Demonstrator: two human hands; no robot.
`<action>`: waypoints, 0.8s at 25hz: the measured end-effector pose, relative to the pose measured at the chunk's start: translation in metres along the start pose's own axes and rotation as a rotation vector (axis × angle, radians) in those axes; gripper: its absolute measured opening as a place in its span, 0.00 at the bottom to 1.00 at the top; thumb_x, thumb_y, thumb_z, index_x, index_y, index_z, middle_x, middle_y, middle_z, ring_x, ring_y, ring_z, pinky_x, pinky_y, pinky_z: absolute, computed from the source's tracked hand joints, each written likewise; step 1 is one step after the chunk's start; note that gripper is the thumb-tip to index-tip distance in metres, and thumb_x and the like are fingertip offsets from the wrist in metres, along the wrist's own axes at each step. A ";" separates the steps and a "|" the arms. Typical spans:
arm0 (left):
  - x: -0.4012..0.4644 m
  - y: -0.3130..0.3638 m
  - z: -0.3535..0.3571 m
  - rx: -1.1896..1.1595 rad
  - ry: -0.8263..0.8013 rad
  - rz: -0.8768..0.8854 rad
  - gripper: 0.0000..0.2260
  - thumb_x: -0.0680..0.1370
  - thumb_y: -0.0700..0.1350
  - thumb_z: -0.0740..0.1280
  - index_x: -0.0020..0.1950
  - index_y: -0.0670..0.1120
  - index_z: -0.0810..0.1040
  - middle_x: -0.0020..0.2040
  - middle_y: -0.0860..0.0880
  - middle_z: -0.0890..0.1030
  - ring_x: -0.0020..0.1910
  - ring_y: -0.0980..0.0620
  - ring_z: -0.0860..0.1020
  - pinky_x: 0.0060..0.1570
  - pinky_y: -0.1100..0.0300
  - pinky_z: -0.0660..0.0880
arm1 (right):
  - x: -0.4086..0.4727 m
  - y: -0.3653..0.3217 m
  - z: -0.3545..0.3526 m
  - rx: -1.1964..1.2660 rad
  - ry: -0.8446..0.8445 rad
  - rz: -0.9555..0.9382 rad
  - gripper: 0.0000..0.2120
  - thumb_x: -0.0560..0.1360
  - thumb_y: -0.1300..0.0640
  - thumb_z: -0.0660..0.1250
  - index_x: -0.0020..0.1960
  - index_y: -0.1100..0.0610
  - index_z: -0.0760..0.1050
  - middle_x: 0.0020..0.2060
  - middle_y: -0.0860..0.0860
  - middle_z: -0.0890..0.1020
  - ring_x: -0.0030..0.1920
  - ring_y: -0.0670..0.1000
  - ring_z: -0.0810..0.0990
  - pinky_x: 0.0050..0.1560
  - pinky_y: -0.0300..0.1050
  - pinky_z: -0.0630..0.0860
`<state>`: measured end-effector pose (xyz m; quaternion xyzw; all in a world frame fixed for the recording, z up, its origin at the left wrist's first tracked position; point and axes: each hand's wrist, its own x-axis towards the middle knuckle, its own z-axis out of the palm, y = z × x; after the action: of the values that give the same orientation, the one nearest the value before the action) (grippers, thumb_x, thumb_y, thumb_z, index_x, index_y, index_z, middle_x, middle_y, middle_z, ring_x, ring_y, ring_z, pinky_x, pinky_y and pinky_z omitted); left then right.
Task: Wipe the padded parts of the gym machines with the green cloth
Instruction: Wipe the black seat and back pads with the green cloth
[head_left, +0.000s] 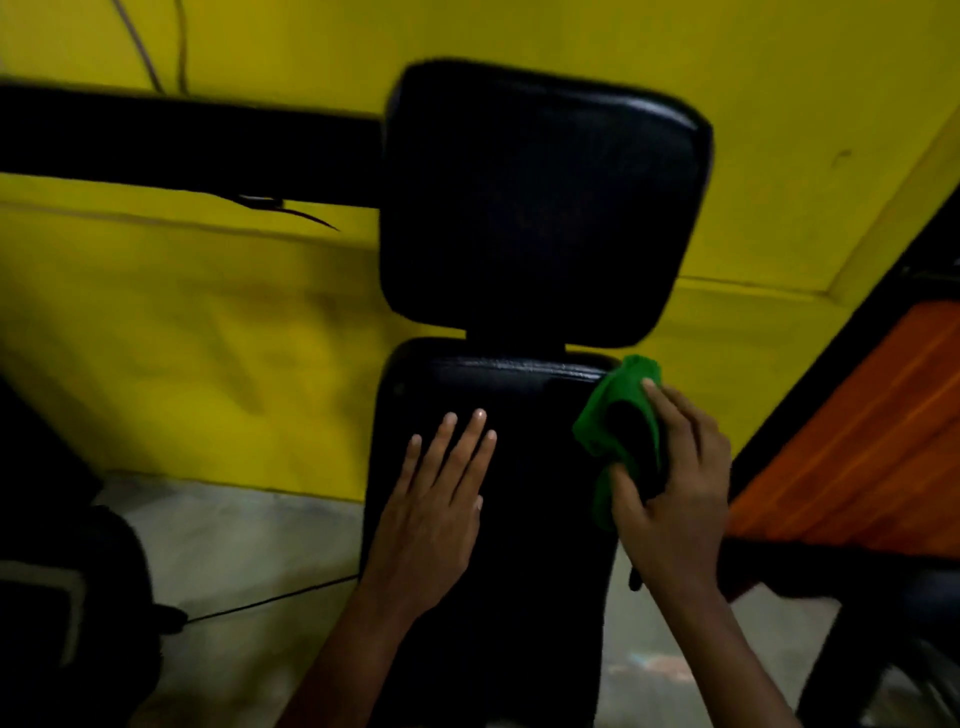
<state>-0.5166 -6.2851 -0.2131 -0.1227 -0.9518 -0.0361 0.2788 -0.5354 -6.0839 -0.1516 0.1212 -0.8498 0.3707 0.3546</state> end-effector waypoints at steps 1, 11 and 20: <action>-0.004 -0.004 0.000 0.004 -0.018 -0.014 0.26 0.79 0.47 0.55 0.76 0.43 0.60 0.78 0.45 0.55 0.77 0.44 0.54 0.71 0.45 0.55 | 0.008 -0.008 0.003 -0.118 -0.049 -0.136 0.30 0.68 0.52 0.61 0.70 0.52 0.65 0.65 0.52 0.69 0.59 0.58 0.70 0.55 0.52 0.68; -0.048 -0.023 0.006 -0.069 -0.080 -0.148 0.25 0.77 0.47 0.57 0.75 0.44 0.63 0.77 0.46 0.59 0.76 0.44 0.57 0.72 0.47 0.60 | 0.078 -0.085 0.074 -0.467 -0.516 -0.809 0.29 0.69 0.44 0.56 0.68 0.52 0.70 0.62 0.53 0.76 0.50 0.56 0.71 0.44 0.49 0.67; -0.107 0.005 0.023 -0.142 -0.102 -0.354 0.27 0.80 0.45 0.55 0.78 0.45 0.53 0.79 0.49 0.50 0.78 0.50 0.48 0.72 0.53 0.52 | 0.070 -0.087 0.082 -0.622 -0.475 -0.876 0.26 0.71 0.46 0.57 0.68 0.52 0.69 0.63 0.56 0.74 0.53 0.62 0.70 0.47 0.54 0.66</action>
<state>-0.4401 -6.3000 -0.2905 0.0253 -0.9664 -0.1455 0.2103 -0.5865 -6.1993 -0.0944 0.4308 -0.8456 -0.1146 0.2936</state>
